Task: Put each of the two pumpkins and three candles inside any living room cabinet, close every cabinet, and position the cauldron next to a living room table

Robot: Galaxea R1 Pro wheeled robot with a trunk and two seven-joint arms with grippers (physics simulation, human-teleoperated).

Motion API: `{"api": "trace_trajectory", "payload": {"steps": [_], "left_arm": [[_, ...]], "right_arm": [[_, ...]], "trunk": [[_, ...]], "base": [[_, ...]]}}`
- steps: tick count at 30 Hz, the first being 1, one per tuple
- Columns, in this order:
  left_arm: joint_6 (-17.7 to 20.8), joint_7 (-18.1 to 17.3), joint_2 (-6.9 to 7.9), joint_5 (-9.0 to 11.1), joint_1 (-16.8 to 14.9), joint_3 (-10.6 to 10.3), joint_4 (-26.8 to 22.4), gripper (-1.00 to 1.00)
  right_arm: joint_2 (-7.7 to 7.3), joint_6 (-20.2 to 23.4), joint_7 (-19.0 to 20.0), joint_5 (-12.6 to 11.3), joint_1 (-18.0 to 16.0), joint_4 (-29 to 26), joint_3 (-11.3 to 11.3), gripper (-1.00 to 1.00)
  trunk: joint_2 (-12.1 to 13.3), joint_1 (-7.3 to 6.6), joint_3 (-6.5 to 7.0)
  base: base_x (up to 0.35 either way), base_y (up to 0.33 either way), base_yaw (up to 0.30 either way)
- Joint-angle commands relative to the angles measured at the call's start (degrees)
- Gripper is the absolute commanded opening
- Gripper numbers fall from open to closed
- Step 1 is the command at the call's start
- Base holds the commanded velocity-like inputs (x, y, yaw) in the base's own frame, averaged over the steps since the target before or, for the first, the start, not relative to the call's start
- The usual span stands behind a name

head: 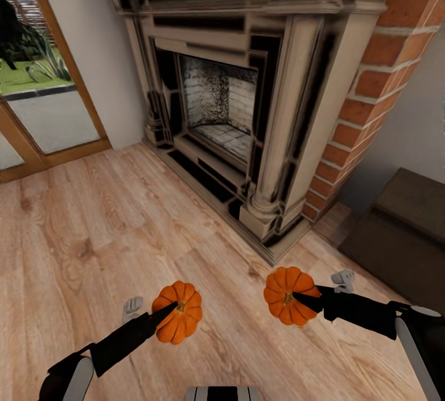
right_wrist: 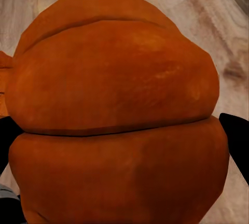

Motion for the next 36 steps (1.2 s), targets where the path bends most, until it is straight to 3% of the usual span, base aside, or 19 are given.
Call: {"api": "trace_trajectory", "payload": {"steps": [1, 3, 5, 8, 11, 17, 23, 36], "left_arm": [[0.43, -0.16, 0.02, 0.23, -0.1, 0.04, 0.12, -1.0], [0.55, -1.25, 0.4, 0.46, 0.07, 0.42, -0.35, -1.0], [0.72, -4.77, 1.66, 1.19, 0.51, 1.91, -1.28, -1.0], [0.87, -9.03, 3.17, 2.21, 1.1, 5.32, -0.94, -1.0], [0.9, -8.62, 3.3, 2.55, 1.24, 6.08, -0.21, -1.0], [0.93, -8.11, 3.06, 2.55, 1.0, 6.26, 1.19, -1.0], [0.73, -5.2, 3.01, 3.1, 0.85, 6.28, 2.17, -1.0], [1.29, -5.09, 2.84, 3.27, 0.81, 6.41, 2.28, -1.0]], "right_arm": [[0.0, 0.31, 0.1, -0.05, -0.06, -0.01, -0.02, -1.0], [0.22, 0.4, 0.07, -0.07, -0.15, -0.01, -0.01, -1.0], [0.74, 0.89, 0.04, -0.08, -0.54, -0.01, 0.63, -1.0], [1.7, 2.41, -0.15, -0.02, -1.89, 0.03, 5.83, -1.0], [1.51, 2.87, -0.18, 0.0, -3.1, 0.02, 7.75, -1.0], [1.43, 3.16, -0.18, 0.0, -3.73, 0.02, 8.23, -1.0], [1.51, 3.43, -0.1, -0.07, -4.87, 0.02, 8.6, -1.0], [1.41, 3.4, 0.17, -0.08, -4.81, 0.04, 8.78, -1.0]], "trunk": [[0.0, -0.03, 0.28], [0.03, -0.08, 0.92], [0.05, -0.14, 1.55], [0.09, -0.21, 2.5], [0.13, -0.29, 3.45], [0.22, -0.45, 5.35], [0.3, -0.6, 7.26], [0.47, -0.93, 11.38]], "base": [[0.0, 0.0, 0.0], [0.0, 0.0, 0.0], [0.0, 0.0, 0.0], [0.0, 0.0, 0.0], [0.0, 0.0, 0.0], [0.0, 0.0, 0.0], [0.0, 0.0, 0.0], [0.0, 0.0, 0.0]]}}
